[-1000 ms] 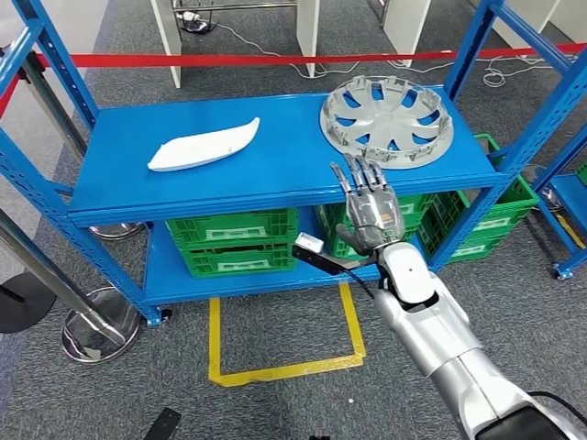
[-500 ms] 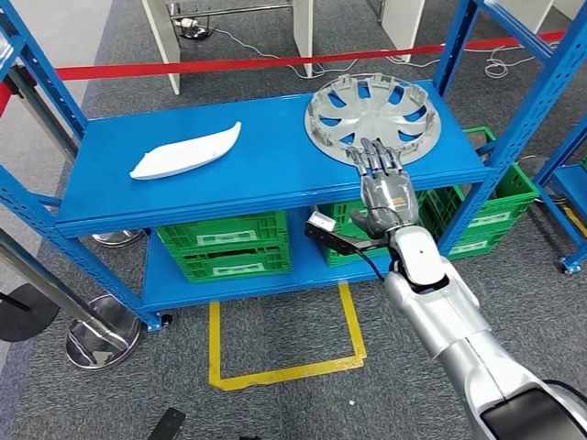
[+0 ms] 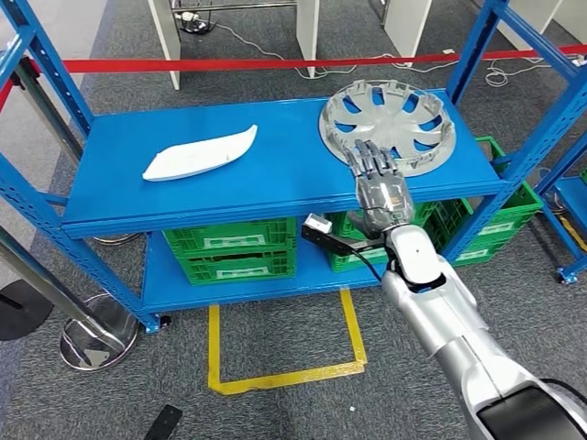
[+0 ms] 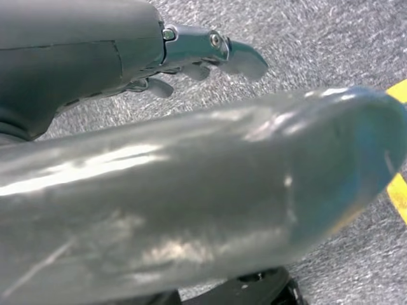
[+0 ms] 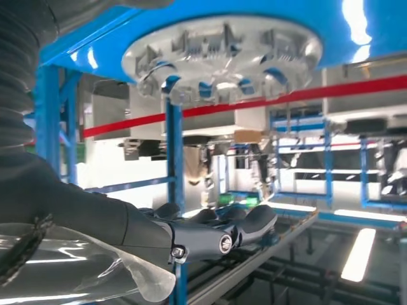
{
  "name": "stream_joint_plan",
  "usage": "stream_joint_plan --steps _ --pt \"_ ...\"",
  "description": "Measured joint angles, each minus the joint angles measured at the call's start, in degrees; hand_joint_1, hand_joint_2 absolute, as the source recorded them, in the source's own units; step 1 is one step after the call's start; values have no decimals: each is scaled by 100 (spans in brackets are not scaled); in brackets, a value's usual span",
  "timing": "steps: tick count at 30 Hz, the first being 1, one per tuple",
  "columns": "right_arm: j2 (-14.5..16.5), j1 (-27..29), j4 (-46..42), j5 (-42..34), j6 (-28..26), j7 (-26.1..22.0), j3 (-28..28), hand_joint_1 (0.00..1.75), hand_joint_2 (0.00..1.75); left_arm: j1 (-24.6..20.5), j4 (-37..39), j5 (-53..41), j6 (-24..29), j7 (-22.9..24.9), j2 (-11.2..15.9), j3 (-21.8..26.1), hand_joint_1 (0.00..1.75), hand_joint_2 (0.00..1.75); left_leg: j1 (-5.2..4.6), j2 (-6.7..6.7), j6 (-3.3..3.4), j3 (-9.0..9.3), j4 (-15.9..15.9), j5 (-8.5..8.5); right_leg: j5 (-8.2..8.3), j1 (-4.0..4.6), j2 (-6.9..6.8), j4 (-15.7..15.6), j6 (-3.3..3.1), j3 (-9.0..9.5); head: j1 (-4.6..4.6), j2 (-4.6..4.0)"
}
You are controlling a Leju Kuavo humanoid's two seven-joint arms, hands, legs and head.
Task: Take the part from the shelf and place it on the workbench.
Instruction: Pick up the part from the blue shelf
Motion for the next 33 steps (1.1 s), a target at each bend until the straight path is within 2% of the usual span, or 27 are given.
stream_joint_plan --steps 1,2,3,4,5,6,9,11,12,14,15,16,17,19,20,21,23,25,26,28,30,31,32,33 --pt "0 9 11 4 14 -2 4 0 175 4 -1 0 0 1 -8 0 0 0 2 -6 -2 25 2 -22 109 -3 -1 17 4 -72 2 0" --pt "0 12 19 8 26 -3 8 0 175 7 -1 1 0 2 -14 0 0 0 4 -15 -13 61 4 -50 324 -8 -3 -205 2 -17 2 0" --pt "0 7 24 11 37 -2 9 0 175 10 -1 1 -1 3 -20 0 0 0 5 -24 -32 102 8 -84 591 -14 -7 -596 -4 130 4 0" --pt "0 -7 29 11 50 -2 9 0 175 10 -1 2 -1 4 -25 0 0 0 -7 -31 -62 135 20 -122 787 -12 -10 -990 -14 315 5 0" --pt "1 -24 34 11 66 -1 11 0 175 8 -1 2 -2 5 -28 1 0 0 -18 -37 -93 154 34 -156 897 -11 -9 -1308 -38 471 7 0" --pt "6 -35 39 11 80 -2 15 0 175 7 -1 2 -3 9 -30 1 0 0 -30 -39 -125 161 44 -180 925 -5 -7 -1489 -66 568 6 0" --pt "16 -42 63 11 103 0 32 0 175 11 -1 2 -5 16 -33 2 0 0 -31 -39 -205 173 53 -228 856 -2 5 -1557 -180 629 10 0" --pt "14 -53 73 11 104 3 34 0 175 12 -2 2 -4 16 -34 2 0 0 -20 -27 -263 91 282 -377 827 -20 3 -1566 -253 678 -10 0" --pt "15 -56 75 12 107 2 34 0 175 11 -1 2 -4 16 -33 1 0 0 -15 -21 -289 -43 571 -516 810 -23 1 -1569 -282 705 -22 0" --pt "15 -53 89 13 128 -3 35 0 175 14 -1 2 -4 16 -34 1 0 0 -10 -16 -317 -460 1359 -800 766 -15 1 -1569 -316 752 -37 0" --pt "15 -47 100 13 145 -3 36 0 175 21 -1 2 -4 16 -34 1 0 0 -9 -15 -318 -635 1639 -842 744 -9 3 -1568 -322 776 -36 0" --pt "15 -43 113 12 162 -3 36 0 175 28 -1 2 -4 16 -34 1 0 0 -10 -15 -310 -722 1719 -771 721 -3 7 -1568 -322 805 -37 0" --pt "15 -40 122 11 175 -3 36 0 175 33 -1 2 -4 17 -34 1 0 0 -11 -15 -292 -697 1566 -588 696 3 11 -1568 -320 841 -37 0" --pt "15 -47 136 8 201 -4 36 0 175 36 -1 1 -4 17 -31 1 0 0 -29 -16 -217 -429 841 -99 640 12 15 -1570 -307 922 -33 0" --pt "15 -58 145 -2 221 -11 36 0 175 36 -1 0 -5 17 -27 1 0 0 -46 -14 -177 -288 495 56 614 22 19 -1569 -292 946 -31 0" --pt "15 -68 158 -20 250 -32 36 0 175 32 -1 -2 -7 16 -24 1 0 0 -63 -11 -145 -194 259 121 597 26 21 -1570 -270 952 -29 0" --pt "15 -82 189 -72 324 -94 38 0 175 27 0 -16 -11 16 -21 0 0 0 -86 -6 -109 -144 114 78 582 29 22 -1585 -211 943 -26 0" --pt "15 -110 218 -110 434 -184 43 0 175 25 -1 -44 -20 16 -23 1 0 0 -59 -8 -77 -91 40 70 540 21 15 -1568 -147 919 -17 0" --pt "14 -151 245 -121 502 -227 47 0 175 19 -2 -56 -30 15 -26 2 0 0 -44 -7 -55 -53 2 71 480 19 12 -1454 -120 859 -8 0" --pt "13 -251 330 -148 629 -298 56 0 175 -6 -2 -78 -60 14 -33 2 0 0 -30 -4 -17 3 -33 56 252 10 10 -869 -81 536 10 0" --pt "14 -324 447 -208 770 -379 69 0 175 -20 -1 -93 -79 14 -46 2 0 0 -28 -4 4 35 -30 19 70 1 7 -164 -48 85 12 0" --pt "14 -358 520 -254 863 -438 79 0 175 -19 0 -97 -83 14 -52 2 0 0 -25 -8 3 62 -28 -5 113 -5 5 -25 -35 -48 12 0" --pt "14 -412 600 -302 966 -505 92 0 175 -17 0 -99 -84 14 -57 2 0 0 -21 -15 -5 95 -23 -34 273 -12 3 -108 -28 -72 13 0" --pt "13 -492 681 -346 1066 -567 109 0 175 -17 0 -101 -85 14 -61 2 0 0 -17 -22 -22 134 -14 -70 523 -21 -1 -413 -24 19 14 0"
